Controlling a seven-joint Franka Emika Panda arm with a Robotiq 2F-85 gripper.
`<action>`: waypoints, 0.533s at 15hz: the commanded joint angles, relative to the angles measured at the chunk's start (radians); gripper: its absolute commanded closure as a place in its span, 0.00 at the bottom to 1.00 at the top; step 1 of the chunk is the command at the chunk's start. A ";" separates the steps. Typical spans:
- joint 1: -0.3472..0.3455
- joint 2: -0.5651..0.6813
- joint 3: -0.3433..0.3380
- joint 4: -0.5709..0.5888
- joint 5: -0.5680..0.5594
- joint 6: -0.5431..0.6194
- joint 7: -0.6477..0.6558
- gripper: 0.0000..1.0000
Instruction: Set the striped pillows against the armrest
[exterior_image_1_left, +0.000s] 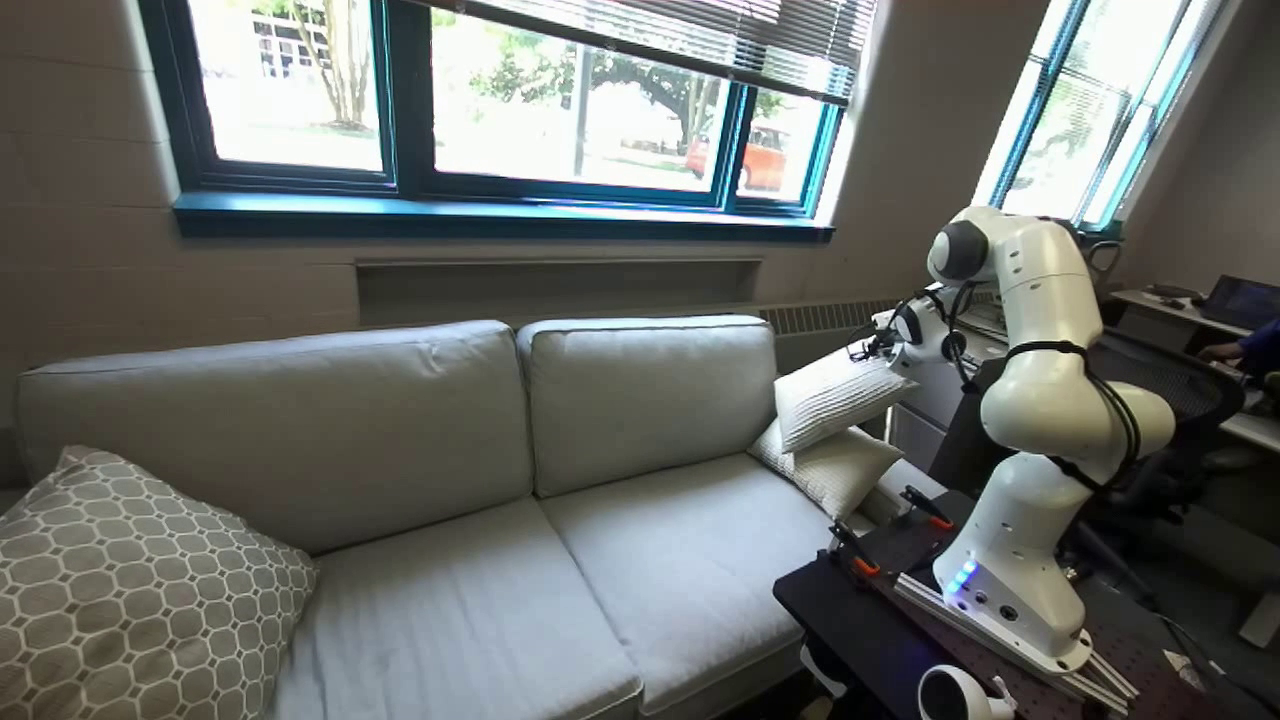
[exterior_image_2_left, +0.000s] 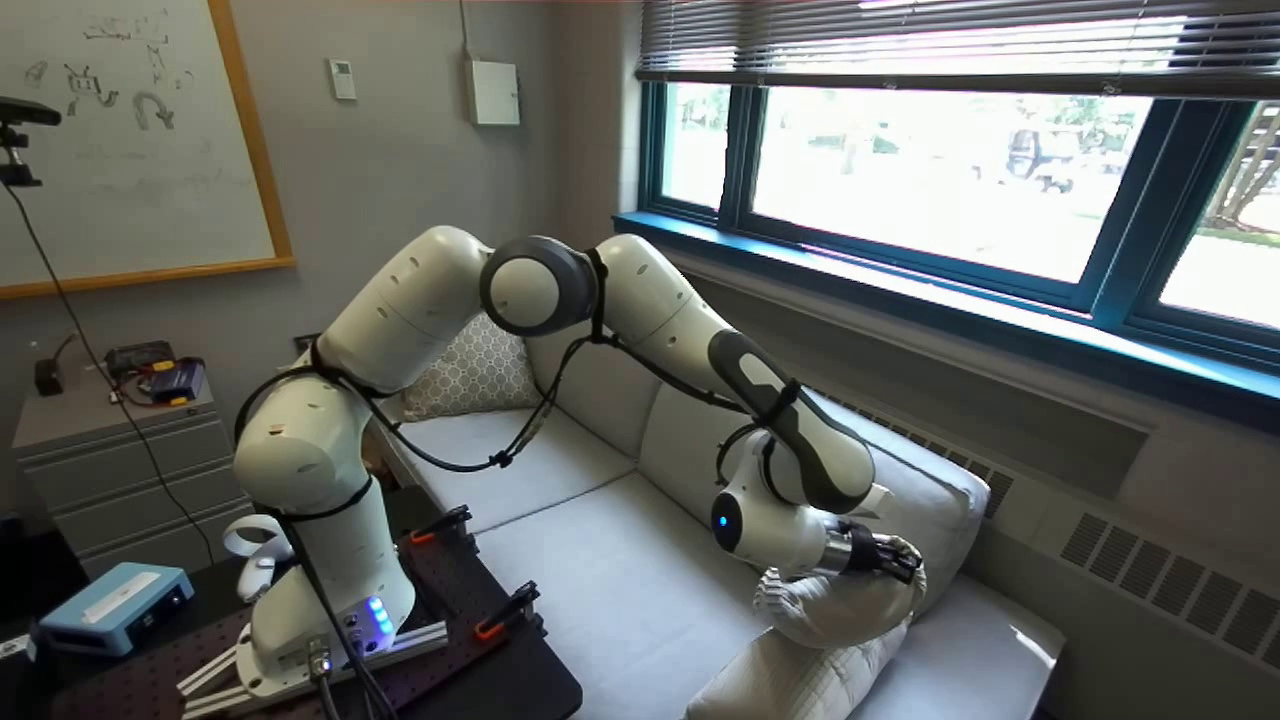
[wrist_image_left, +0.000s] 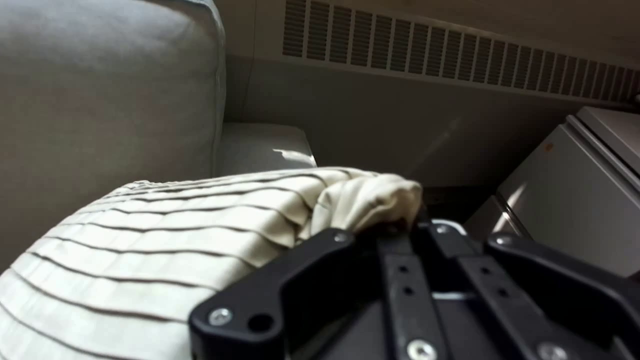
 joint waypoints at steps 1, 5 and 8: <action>-0.049 0.049 0.054 0.128 0.000 0.015 0.094 0.99; -0.065 0.107 0.120 0.186 0.000 0.043 0.185 0.99; -0.121 0.152 0.227 0.246 0.000 0.046 0.208 0.99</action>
